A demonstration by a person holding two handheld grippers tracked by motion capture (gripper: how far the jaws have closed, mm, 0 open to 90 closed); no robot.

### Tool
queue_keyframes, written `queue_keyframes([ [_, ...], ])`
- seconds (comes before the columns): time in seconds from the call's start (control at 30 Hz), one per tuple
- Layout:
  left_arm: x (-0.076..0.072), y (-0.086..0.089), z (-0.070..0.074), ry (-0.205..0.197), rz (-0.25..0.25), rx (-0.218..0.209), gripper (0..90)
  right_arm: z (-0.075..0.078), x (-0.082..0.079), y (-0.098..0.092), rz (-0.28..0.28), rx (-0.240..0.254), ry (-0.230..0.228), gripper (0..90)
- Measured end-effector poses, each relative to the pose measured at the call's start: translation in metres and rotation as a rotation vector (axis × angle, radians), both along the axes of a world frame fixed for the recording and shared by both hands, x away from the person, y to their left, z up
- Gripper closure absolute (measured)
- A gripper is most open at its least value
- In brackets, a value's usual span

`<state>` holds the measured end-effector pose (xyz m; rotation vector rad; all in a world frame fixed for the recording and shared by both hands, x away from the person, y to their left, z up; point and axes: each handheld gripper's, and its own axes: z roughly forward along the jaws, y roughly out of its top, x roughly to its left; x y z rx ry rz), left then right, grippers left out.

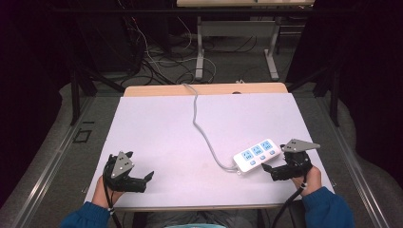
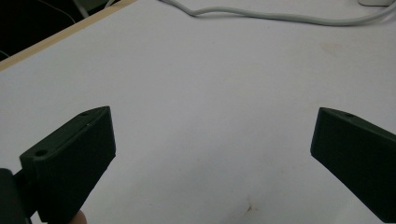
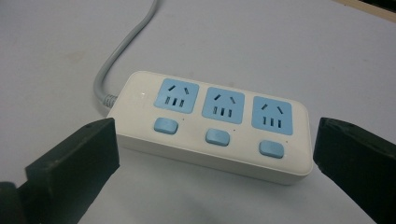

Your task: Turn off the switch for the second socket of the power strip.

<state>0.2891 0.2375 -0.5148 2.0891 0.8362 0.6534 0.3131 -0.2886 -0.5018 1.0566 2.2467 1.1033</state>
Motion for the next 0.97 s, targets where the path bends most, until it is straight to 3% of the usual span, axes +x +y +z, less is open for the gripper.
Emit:
queue_keyframes([
  [0.63, 0.0, 0.0, 0.0, -0.002, 0.001, 0.011, 0.0, -0.006, -0.014, -0.006, -0.01, -0.017, -0.006, 0.0],
  [0.97, 0.001, -0.001, -0.001, 0.001, 0.001, 0.008, 0.0, -0.007, -0.014, -0.005, -0.004, -0.02, 0.013, 0.0],
])
